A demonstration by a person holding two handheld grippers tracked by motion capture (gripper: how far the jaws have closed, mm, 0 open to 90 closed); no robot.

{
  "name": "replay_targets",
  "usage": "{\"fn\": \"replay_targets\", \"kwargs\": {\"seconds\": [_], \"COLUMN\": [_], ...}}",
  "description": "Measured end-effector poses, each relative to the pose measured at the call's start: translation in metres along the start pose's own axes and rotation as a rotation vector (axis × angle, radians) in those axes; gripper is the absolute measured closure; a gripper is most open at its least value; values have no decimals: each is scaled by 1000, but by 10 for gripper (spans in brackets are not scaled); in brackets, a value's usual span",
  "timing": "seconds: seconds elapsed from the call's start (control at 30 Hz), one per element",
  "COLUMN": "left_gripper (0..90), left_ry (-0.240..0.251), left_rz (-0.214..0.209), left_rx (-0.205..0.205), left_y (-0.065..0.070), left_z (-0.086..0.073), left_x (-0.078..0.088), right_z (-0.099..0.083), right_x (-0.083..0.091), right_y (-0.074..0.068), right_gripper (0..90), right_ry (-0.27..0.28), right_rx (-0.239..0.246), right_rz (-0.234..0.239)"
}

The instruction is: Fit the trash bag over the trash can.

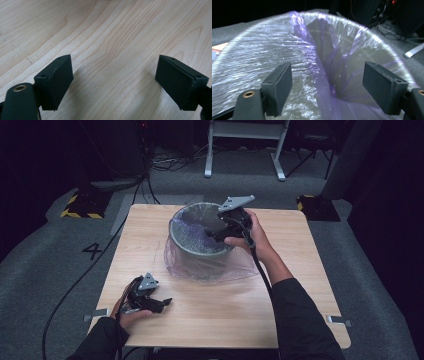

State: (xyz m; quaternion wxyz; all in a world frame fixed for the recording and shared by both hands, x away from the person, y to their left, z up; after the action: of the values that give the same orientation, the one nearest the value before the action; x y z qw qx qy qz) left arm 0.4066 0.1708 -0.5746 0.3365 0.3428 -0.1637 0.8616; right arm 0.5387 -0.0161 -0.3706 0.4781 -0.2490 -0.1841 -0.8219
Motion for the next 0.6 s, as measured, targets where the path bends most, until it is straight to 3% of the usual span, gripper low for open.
{"fn": "replay_targets", "kwargs": {"seconds": [0.2, 0.4, 0.6], "left_gripper": [142, 142, 142], "left_ry": [1, 1, 1], "left_rz": [0, -1, -1], "left_rx": [0, 0, -1], "left_y": [0, 0, 0], "left_z": [0, 0, 0], "left_x": [0, 0, 0], "right_z": [-14, -26, -19], "right_x": [-18, -25, -19], "right_y": [0, 0, -3], "right_gripper": [241, 236, 225], "right_ry": [-135, -230, -184], "right_rx": [4, -12, -12], "right_rz": [4, 21, 25]}}
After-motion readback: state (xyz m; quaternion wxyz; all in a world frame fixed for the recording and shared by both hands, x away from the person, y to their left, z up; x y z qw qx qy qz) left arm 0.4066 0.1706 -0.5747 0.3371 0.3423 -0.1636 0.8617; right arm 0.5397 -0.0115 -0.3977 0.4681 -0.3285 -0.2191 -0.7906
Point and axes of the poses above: each handheld gripper's, and its own axes: x roughly backward along the jaws, z roughly out of its top, y roughly to its right, the point moved 10 cm from there along -x, roughly forward along the jaws, and after that the axes turned 5 degrees about z, right-handed, at the moved point
